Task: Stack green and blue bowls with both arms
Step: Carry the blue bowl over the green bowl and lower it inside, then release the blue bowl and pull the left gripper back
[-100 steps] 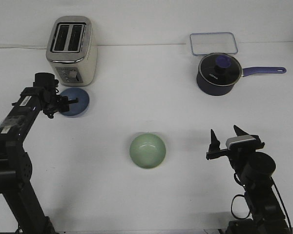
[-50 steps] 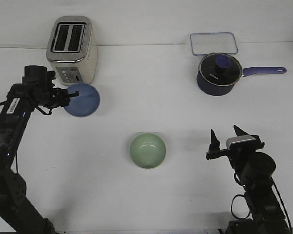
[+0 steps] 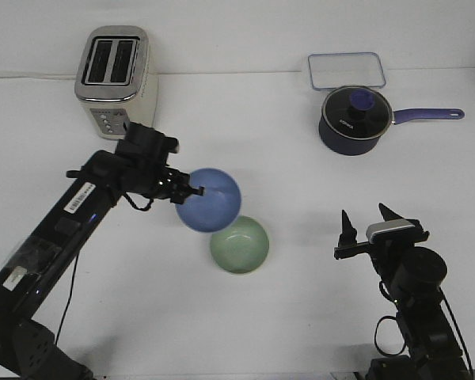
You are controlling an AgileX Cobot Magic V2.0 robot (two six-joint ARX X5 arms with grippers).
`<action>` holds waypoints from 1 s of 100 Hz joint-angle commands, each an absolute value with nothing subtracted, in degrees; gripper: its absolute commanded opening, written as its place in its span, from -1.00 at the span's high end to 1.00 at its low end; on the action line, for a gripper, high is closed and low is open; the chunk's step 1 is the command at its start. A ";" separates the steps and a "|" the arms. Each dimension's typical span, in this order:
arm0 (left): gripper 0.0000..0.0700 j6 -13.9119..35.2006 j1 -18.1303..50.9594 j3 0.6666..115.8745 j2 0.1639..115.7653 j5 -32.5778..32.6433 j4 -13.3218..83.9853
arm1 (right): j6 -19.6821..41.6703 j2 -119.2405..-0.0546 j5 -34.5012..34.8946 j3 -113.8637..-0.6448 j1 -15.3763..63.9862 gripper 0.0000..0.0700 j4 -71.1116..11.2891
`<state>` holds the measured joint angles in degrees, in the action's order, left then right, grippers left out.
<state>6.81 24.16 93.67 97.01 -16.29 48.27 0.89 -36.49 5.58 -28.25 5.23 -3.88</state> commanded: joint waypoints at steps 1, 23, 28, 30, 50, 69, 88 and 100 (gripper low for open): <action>0.98 7.51 26.85 93.19 97.12 -16.36 47.55 | 1.50 -36.71 5.54 -28.93 5.39 -0.58 -3.11; 0.98 9.02 33.50 89.67 98.32 -16.36 44.34 | 1.50 -36.71 5.54 -28.93 5.39 -0.58 -3.05; 0.98 9.78 34.13 88.84 98.67 -16.36 43.51 | 1.50 -36.71 5.54 -28.93 5.39 -0.58 -3.05; 0.98 9.87 34.30 88.60 98.87 -16.36 43.35 | 1.50 -36.71 5.54 -28.93 5.39 -0.58 -3.05; 0.98 9.96 35.59 88.23 100.42 -16.36 43.33 | 1.50 -36.71 5.56 -28.93 5.39 -0.58 -3.03; 0.97 10.04 35.81 88.23 102.41 -16.36 43.62 | 1.50 -36.71 5.56 -28.93 5.39 -0.58 -3.01; 0.92 10.24 35.81 88.23 103.24 -16.36 43.55 | 1.50 -36.71 5.56 -28.93 5.39 -0.58 -3.01; 0.40 10.68 35.81 88.23 103.24 -16.36 43.70 | 1.50 -36.69 5.56 -28.93 5.39 -0.58 -3.01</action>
